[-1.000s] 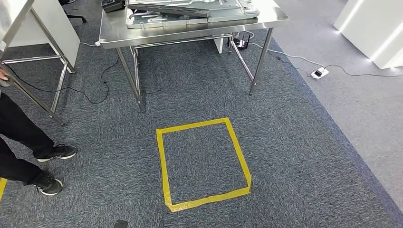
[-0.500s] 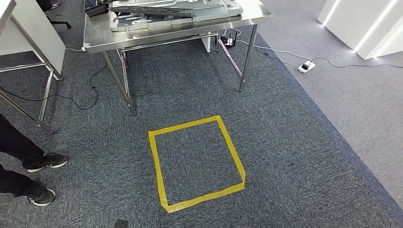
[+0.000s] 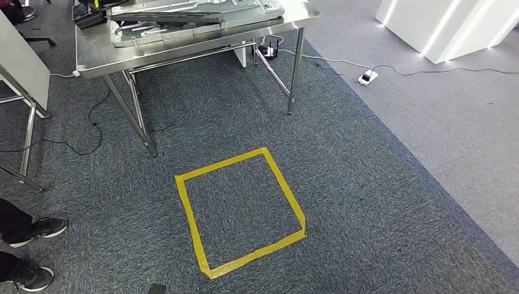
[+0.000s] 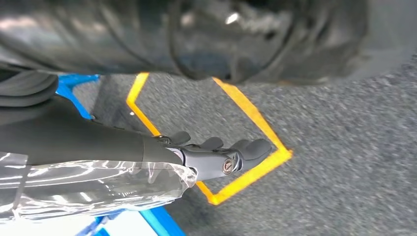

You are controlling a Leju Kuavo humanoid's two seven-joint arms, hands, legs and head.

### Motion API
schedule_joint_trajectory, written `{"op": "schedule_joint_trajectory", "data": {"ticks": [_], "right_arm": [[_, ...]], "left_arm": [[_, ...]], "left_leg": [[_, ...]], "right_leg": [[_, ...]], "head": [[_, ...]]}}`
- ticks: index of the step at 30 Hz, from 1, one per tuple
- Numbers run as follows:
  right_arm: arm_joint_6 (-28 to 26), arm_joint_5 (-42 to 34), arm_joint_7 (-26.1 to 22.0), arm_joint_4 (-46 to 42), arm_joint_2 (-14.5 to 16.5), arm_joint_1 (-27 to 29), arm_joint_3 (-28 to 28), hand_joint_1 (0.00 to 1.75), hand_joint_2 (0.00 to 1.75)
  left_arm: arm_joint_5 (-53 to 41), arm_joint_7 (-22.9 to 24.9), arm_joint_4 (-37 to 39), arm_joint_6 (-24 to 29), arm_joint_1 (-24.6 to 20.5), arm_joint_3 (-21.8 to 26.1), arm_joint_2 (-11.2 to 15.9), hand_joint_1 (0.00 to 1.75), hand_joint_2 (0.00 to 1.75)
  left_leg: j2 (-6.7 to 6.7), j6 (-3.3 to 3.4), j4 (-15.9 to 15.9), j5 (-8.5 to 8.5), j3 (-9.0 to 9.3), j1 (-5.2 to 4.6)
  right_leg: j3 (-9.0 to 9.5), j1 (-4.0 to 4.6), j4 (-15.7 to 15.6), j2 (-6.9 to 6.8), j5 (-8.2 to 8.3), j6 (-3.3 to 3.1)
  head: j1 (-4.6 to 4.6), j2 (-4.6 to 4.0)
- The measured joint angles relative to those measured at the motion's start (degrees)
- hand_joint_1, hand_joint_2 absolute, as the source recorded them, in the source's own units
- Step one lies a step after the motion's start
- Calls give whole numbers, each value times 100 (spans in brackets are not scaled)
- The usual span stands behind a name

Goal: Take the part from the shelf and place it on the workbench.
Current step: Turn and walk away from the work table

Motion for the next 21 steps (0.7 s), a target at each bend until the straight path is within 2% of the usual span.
{"op": "schedule_joint_trajectory", "data": {"ticks": [2,4,5,6,7,8,10,11,12,13,14,15,16,17,18,19,20,21], "right_arm": [[-2,0,17,2,2,-1,0,0,0],[-2,0,27,2,2,-8,0,0,0],[-2,0,30,2,2,-8,0,0,0],[-2,1,34,2,2,-5,0,0,0],[-2,2,38,3,2,-1,0,0,0],[-4,5,42,3,2,4,0,0,0],[-8,19,51,4,2,4,0,0,0],[-10,29,56,3,4,-3,1,0,0],[-13,39,61,3,7,-8,1,0,0],[-18,49,64,3,9,-10,2,0,0],[-25,58,66,2,10,-7,2,0,0],[-33,67,69,2,14,-2,2,0,0],[-45,73,73,2,19,-1,2,0,0],[-57,78,75,2,26,-4,2,0,0],[-68,83,78,2,35,-7,2,0,0],[-77,84,80,2,42,-9,2,0,0],[-81,86,80,3,48,-9,2,0,0],[-82,87,81,3,53,-6,2,0,0]], "left_arm": [[-3,0,0,1,-5,4,-5,0,0],[-3,0,0,0,-2,9,-3,0,0],[-2,0,0,-1,2,12,-2,0,0],[-1,0,0,-2,3,15,-2,0,0],[1,0,0,-4,1,17,-2,0,0],[4,0,0,-8,-3,19,-2,0,0],[9,0,0,-22,-6,22,-1,0,0],[11,1,0,-32,-6,24,0,0,0],[13,3,0,-42,-8,27,1,0,0],[14,4,0,-50,-11,29,2,0,0],[14,6,0,-55,-16,31,3,0,0],[15,7,0,-61,-21,32,4,0,0],[16,6,0,-65,-24,32,6,0,0],[18,5,0,-71,-21,34,8,0,0],[19,5,0,-78,-12,37,11,0,0],[19,5,0,-84,-1,41,14,0,0],[19,6,0,-90,11,46,16,0,0],[20,7,0,-93,20,51,19,0,0]], "left_leg": [[133,84,-59,40,14,19],[282,128,-67,41,11,1],[357,136,-65,35,8,-9],[429,137,-63,28,9,-16],[493,133,-61,19,15,-20],[552,122,-57,8,27,-21],[660,83,-41,-31,60,-39],[706,57,-32,-51,73,-54],[753,32,-25,-68,86,-70],[801,6,-25,-79,98,-84],[847,-21,-32,-89,115,-84],[826,-56,-16,-118,125,-75],[734,-89,57,-189,107,-64],[601,-119,245,-328,34,-53],[450,-140,551,-513,-97,-41],[355,-149,929,-709,-269,-39],[318,-153,1295,-855,-442,-38],[306,-154,1523,-895,-560,-38]], "right_leg": [[-154,9,318,-170,-202,36],[-499,12,1033,-367,-569,56],[-662,10,1367,-404,-693,68],[-747,6,1545,-426,-717,76],[-721,4,1507,-447,-633,78],[-581,4,1250,-487,-462,70],[-163,38,466,-730,-123,20],[-21,60,182,-832,-36,-14],[44,84,37,-900,-14,-44],[38,106,9,-885,-28,-69],[29,97,-3,-813,-15,-99],[30,87,-23,-759,-4,-127],[34,72,-44,-700,12,-160],[40,54,-65,-643,30,-194],[40,48,-73,-585,39,-217],[33,49,-72,-520,43,-233],[29,51,-69,-449,45,-242],[28,54,-64,-373,45,-246]], "head": [[8,0],[14,-1],[13,0],[14,0],[14,0],[14,0],[15,0],[12,0],[10,-1],[8,-1],[5,-1],[6,-1],[5,-1],[5,-1],[5,-1],[4,0],[4,0],[4,0]]}}
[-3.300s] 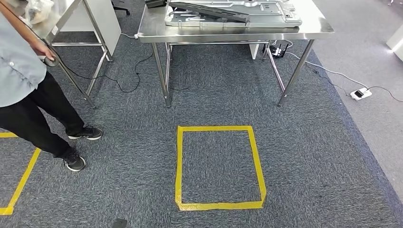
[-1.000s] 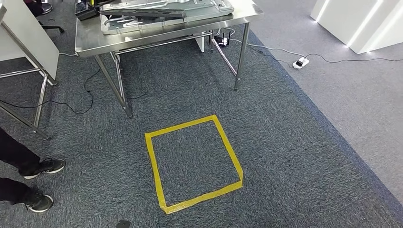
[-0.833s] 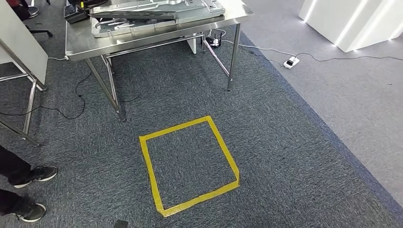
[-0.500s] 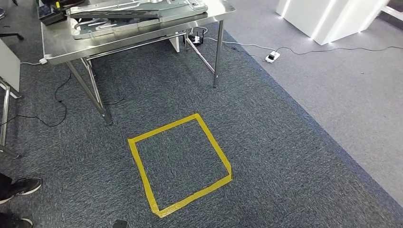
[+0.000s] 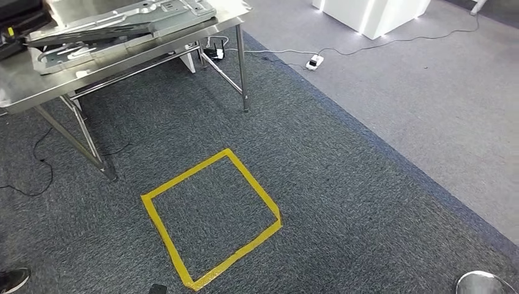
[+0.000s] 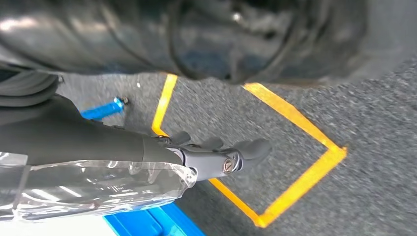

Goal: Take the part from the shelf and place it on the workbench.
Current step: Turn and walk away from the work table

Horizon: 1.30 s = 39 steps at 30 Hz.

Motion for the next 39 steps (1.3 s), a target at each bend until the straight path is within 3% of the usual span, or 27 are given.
{"op": "schedule_joint_trajectory", "data": {"ticks": [1,3,5,7,9,11,13,15,16,17,18,20,22,24,26,28,29,30,31,32,33,35,37,39], "right_arm": [[0,1,1,1,3,4,0,0,0],[2,5,3,1,10,8,0,0,0],[4,10,4,0,28,1,0,0,0],[12,13,5,1,41,-1,0,0,0],[21,16,5,1,43,16,0,0,0],[29,18,4,1,45,25,0,0,0],[55,26,3,1,45,13,1,0,0],[85,38,3,1,45,6,2,0,0],[94,45,4,1,45,8,3,0,0],[96,52,5,1,44,13,4,0,0],[98,60,9,1,44,19,4,0,0],[101,73,26,1,43,18,4,0,0],[102,85,46,1,43,11,4,0,0],[102,90,65,1,43,25,4,0,0],[102,90,84,1,46,38,4,0,0],[103,92,99,1,49,37,3,0,0],[104,97,109,1,49,37,3,0,0],[106,102,118,1,49,39,3,0,0],[108,107,133,1,48,44,3,0,0],[111,114,147,1,48,48,3,0,0],[115,120,159,1,47,51,2,0,0],[134,137,170,1,49,48,2,0,0],[167,148,169,1,51,43,2,0,0],[190,152,167,1,51,60,2,0,0]], "left_arm": [[1,1,0,-2,3,5,1,0,0],[1,2,0,-7,2,16,5,0,0],[-1,4,0,-11,7,26,23,0,0],[-4,7,0,-15,2,30,36,0,0],[-6,7,0,-18,-10,31,32,0,0],[-6,7,0,-16,-16,34,29,0,0],[-7,7,0,-15,-14,36,29,0,0],[-7,8,0,-13,-5,37,29,0,0],[-8,8,0,-12,-6,37,29,0,0],[-8,8,0,-10,-10,38,28,0,0],[-10,9,0,-9,-14,38,27,0,0],[-19,13,0,-4,-17,39,25,0,0],[-27,20,0,1,-18,38,25,0,0],[-46,27,0,3,-23,38,23,0,0],[-74,28,0,5,-29,37,20,0,0],[-90,26,0,9,-20,37,19,0,0],[-94,25,0,12,-10,37,19,0,0],[-97,25,0,16,2,37,19,0,0],[-100,25,0,21,11,37,19,0,0],[-102,24,0,25,16,37,19,0,0],[-104,21,0,29,17,37,18,0,0],[-113,13,0,37,14,37,17,0,0],[-121,6,0,44,4,36,17,0,0],[-123,4,0,49,-17,35,14,0,0]], "left_leg": [[-5,6,31,76,-33,0],[-69,39,-502,494,171,0],[-348,96,-1201,812,441,6],[-528,136,-1468,859,529,-5],[-421,181,-1525,887,551,-3],[-273,250,-1610,937,591,24],[-110,295,-1651,956,610,22],[61,307,-1643,942,607,8],[142,304,-1637,931,608,6],[215,297,-1631,917,615,5],[280,284,-1624,899,630,6],[387,232,-1599,850,659,-13],[473,167,-1581,808,684,-38],[543,104,-1585,783,714,-35],[383,46,-1435,644,675,-7],[107,14,-843,286,417,13],[35,9,-428,92,220,15],[7,6,-76,-21,42,15],[-5,8,109,-18,-67,15],[-11,17,65,106,-75,15],[-31,34,-193,324,15,15],[-233,90,-971,747,312,18],[-422,137,-1409,885,474,9],[-381,178,-1468,885,498,-4]], "right_leg": [[2,1,8,78,-1,0],[10,0,28,237,-5,6],[-17,1,66,382,-9,37],[-81,-21,89,501,9,104],[-115,-43,73,591,38,183],[-199,-25,246,399,-83,236],[-487,-18,843,78,-418,270],[-812,-40,1493,-41,-671,306],[-856,-53,1592,-66,-655,322],[-781,-66,1465,-92,-535,332],[-597,-76,1138,-145,-349,335],[-184,-63,381,-377,-72,305],[-30,-22,75,-494,-22,246],[-41,-7,65,-381,-13,174],[-33,-26,22,-273,21,95],[-32,-31,-4,-162,45,39],[-39,-22,-1,-99,49,23],[-43,-13,3,-26,49,16],[-43,-7,10,56,49,14],[-41,-4,20,137,47,14],[-37,-3,32,221,44,17],[-47,-1,68,369,32,40],[-93,-13,97,494,36,98],[-136,-35,86,606,66,183]], "head": [[0,0],[1,-1],[1,-2],[1,-2],[2,-1],[10,-2],[19,-2],[21,-1],[20,-1],[21,-1],[21,-1],[20,-1],[15,-1],[12,-1],[10,0],[9,0],[9,0],[9,-1],[9,-1],[9,-1],[9,-2],[11,-2],[11,-1],[10,-1]]}}
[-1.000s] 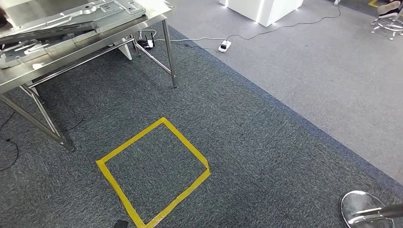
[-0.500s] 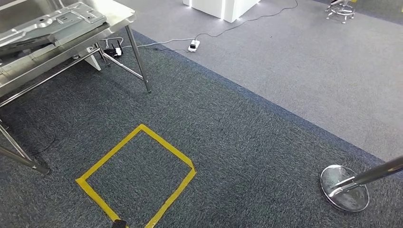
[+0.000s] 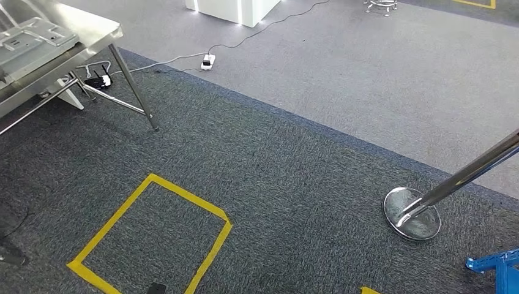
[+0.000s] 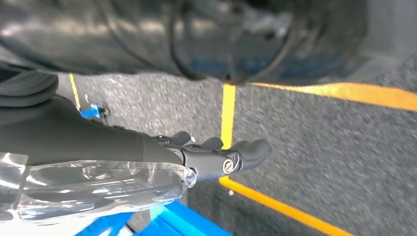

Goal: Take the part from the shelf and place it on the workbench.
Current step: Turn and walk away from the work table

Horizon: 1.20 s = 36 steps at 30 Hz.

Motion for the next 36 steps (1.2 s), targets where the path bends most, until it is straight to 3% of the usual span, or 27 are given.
{"op": "schedule_joint_trajectory", "data": {"ticks": [1,3,5,6,7,8,9,11,13,14,16,18,20,22,23,24,25,27,29,31,32,33,34,36], "right_arm": [[4,1,-1,0,0,13,0,0,0],[4,1,-3,0,0,18,0,0,0],[4,11,-3,0,0,5,1,0,0],[7,21,-1,0,0,1,1,0,0],[10,33,5,0,0,2,2,0,0],[14,45,13,0,-1,6,2,0,0],[18,55,23,0,-3,11,2,0,0],[26,73,43,0,-13,11,2,0,0],[39,91,53,0,-21,-3,2,0,0],[48,101,55,0,-23,-4,2,0,0],[71,128,57,0,-26,7,2,0,0],[91,162,79,0,-30,6,3,0,0],[99,182,112,0,-33,-9,6,0,0],[101,187,127,0,-38,-11,9,0,0],[102,189,129,0,-40,-8,10,0,0],[104,190,131,0,-42,-5,11,0,0],[108,192,132,0,-43,-5,11,0,0],[118,202,136,2,-43,-16,14,0,0],[122,222,139,4,-42,-27,18,0,0],[120,247,140,10,-40,-13,24,0,0],[119,259,140,13,-40,-2,28,0,0],[117,269,150,17,-39,0,34,0,0],[116,280,164,22,-36,-9,41,0,0],[117,310,207,31,-26,-41,56,0,0]], "left_arm": [[-1,0,0,3,-7,1,-5,0,0],[-2,-2,0,7,-8,2,-14,0,0],[-3,-3,0,9,7,2,-18,0,0],[-3,-3,0,9,16,2,-19,0,0],[-4,-2,0,9,20,2,-20,0,0],[-5,0,0,9,19,2,-21,0,0],[-6,4,0,9,16,2,-24,0,0],[-11,18,0,9,12,2,-33,0,0],[-18,26,0,9,10,2,-40,0,0],[-21,26,0,9,6,2,-43,0,0],[-22,26,0,9,-14,2,-56,0,0],[-22,27,0,9,-26,2,-68,0,0],[-23,33,0,9,-15,2,-70,0,0],[-26,47,0,9,4,2,-70,0,0],[-26,53,0,9,10,2,-70,0,0],[-26,57,0,9,12,2,-70,0,0],[-25,58,0,9,10,2,-70,0,0],[-17,57,0,9,11,2,-68,0,0],[-8,51,0,8,7,2,-65,0,0],[1,43,0,4,-9,3,-67,0,0],[4,40,0,-1,-17,4,-68,0,0],[6,41,0,-5,-21,5,-69,0,0],[7,51,0,-11,-20,7,-67,0,0],[12,84,0,-20,-2,10,-52,0,0]], "left_leg": [[65,33,-33,25,17,5],[203,107,-110,75,50,22],[355,148,-129,84,51,8],[439,155,-127,79,46,-1],[519,156,-125,73,45,-7],[594,153,-124,67,46,-8],[660,144,-121,58,52,-8],[778,107,-106,28,74,-18],[875,43,-84,-15,96,-39],[922,7,-80,-30,112,-47],[974,-61,-75,-60,148,-27],[765,-118,137,-237,87,1],[473,-145,774,-614,-188,14],[386,-150,1467,-869,-521,16],[375,-147,1585,-835,-594,16],[364,-137,1477,-686,-566,16],[323,-120,1162,-454,-444,17],[71,-68,396,-79,-148,23],[-119,-29,42,18,-24,15],[-48,12,5,31,-10,5],[16,49,-30,53,8,10],[88,92,-68,79,25,20],[167,132,-105,99,37,29],[339,176,-120,101,45,10]], "right_leg": [[-13,-2,15,-27,-6,31],[-142,21,281,-276,-181,69],[-473,21,964,-569,-549,90],[-646,11,1322,-626,-696,106],[-745,0,1536,-654,-746,119],[-738,-10,1548,-676,-693,129],[-604,-19,1327,-713,-547,135],[-150,-14,538,-925,-224,121],[121,21,35,-1094,-96,69],[138,45,-20,-1098,-106,36],[135,47,-47,-974,-84,-38],[151,23,-89,-856,-46,-116],[152,22,-102,-737,-25,-167],[145,38,-96,-589,-20,-186],[146,44,-89,-505,-21,-187],[151,46,-80,-420,-23,-185],[158,45,-69,-336,-28,-179],[145,43,-30,-180,-45,-146],[99,31,0,-60,-47,-87],[65,14,-13,43,-25,-10],[49,12,5,7,-38,19],[1,22,100,-112,-106,41],[-98,32,306,-275,-237,58],[-443,30,1008,-580,-606,82]], "head": [[2,0],[10,0],[17,0],[15,0],[15,1],[15,1],[15,1],[15,1],[11,1],[9,0],[7,0],[5,0],[2,1],[2,1],[2,1],[2,0],[1,0],[3,-1],[3,0],[3,1],[4,0],[9,0],[13,1],[18,1]]}}
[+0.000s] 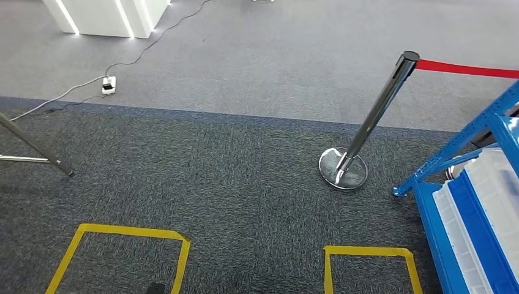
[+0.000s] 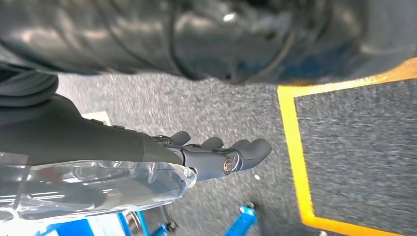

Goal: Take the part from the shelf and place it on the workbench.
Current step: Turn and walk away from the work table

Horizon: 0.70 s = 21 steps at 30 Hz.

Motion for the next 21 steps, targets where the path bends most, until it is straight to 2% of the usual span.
{"op": "schedule_joint_trajectory", "data": {"ticks": [1,2,3,4,6,7,8,9,11,13,15,16,17,18,19,20,21], "right_arm": [[1,18,15,4,5,-11,7,0,0],[1,37,25,8,9,-16,13,0,0],[2,52,30,11,10,-16,21,0,0],[2,64,32,14,12,-13,28,0,0],[3,75,35,15,11,-17,43,0,0],[3,78,34,15,12,-25,49,0,0],[3,79,34,15,14,-32,55,0,0],[3,80,33,16,15,-35,60,0,0],[3,81,33,17,20,-27,65,0,0],[4,92,33,17,26,-31,68,0,0],[8,121,32,17,28,-44,78,0,0],[12,137,30,17,28,-47,84,0,0],[16,149,27,17,28,-46,89,0,0],[20,155,24,17,28,-45,92,0,0],[22,156,21,17,28,-44,93,0,0],[22,156,19,17,31,-44,93,0,0],[22,155,17,17,35,-45,93,0,0]], "left_arm": [[8,15,0,-3,10,2,9,0,0],[17,23,0,-4,16,4,18,0,0],[25,22,0,-6,15,6,23,0,0],[29,18,0,-7,10,7,27,0,0],[33,9,0,-10,4,8,30,0,0],[33,5,0,-11,3,9,31,0,0],[34,4,0,-13,-1,10,33,0,0],[34,3,0,-13,-7,11,34,0,0],[34,-2,0,-13,-27,12,35,0,0],[39,-24,0,-14,-32,13,35,0,0],[48,-53,0,-15,-20,18,36,0,0],[50,-64,0,-15,-11,23,36,0,0],[51,-72,0,-15,-5,27,37,0,0],[51,-77,0,-15,-1,31,37,0,0],[49,-79,0,-15,-1,32,37,0,0],[43,-80,0,-14,-4,32,38,0,0],[38,-79,0,-13,-5,32,41,0,0]], "left_leg": [[87,6,2,-8,-2,-10],[172,6,3,-17,-1,-16],[248,0,6,-28,5,-17],[314,-11,9,-42,16,-16],[429,-56,30,-88,50,-28],[478,-88,42,-115,63,-40],[523,-122,51,-138,75,-51],[565,-157,52,-152,90,-60],[616,-216,56,-178,128,-42],[415,-265,306,-373,46,-13],[131,-289,989,-754,-262,3],[70,-296,1378,-908,-452,4],[46,-298,1632,-957,-588,5],[34,-294,1691,-891,-640,4],[17,-283,1520,-712,-587,5],[-35,-266,1167,-469,-449,6],[-168,-245,782,-276,-292,9]], "right_leg": [[-176,-13,350,-51,-137,15],[-286,-26,567,-79,-184,29],[-276,-39,557,-103,-109,40],[-147,-51,322,-144,57,47],[303,-45,-502,-361,429,35],[462,-29,-807,-446,522,11],[544,-7,-973,-499,549,-17],[546,20,-1005,-482,532,-48],[543,17,-1034,-363,552,-119],[562,-10,-1078,-247,584,-200],[564,-14,-1087,-124,597,-252],[558,-6,-1081,-52,598,-264],[556,1,-1072,27,596,-268],[555,5,-1059,109,593,-268],[556,6,-1043,195,588,-264],[558,3,-1027,277,580,-255],[553,1,-1011,350,572,-241]], "head": [[-1,-1],[-1,-1],[0,-1],[1,-1],[1,0],[-2,-1],[-6,-1],[-9,-1],[-10,-1],[-8,-1],[-10,-2],[-11,-1],[-12,-1],[-12,-1],[-12,0],[-12,-1],[-11,-1]]}}
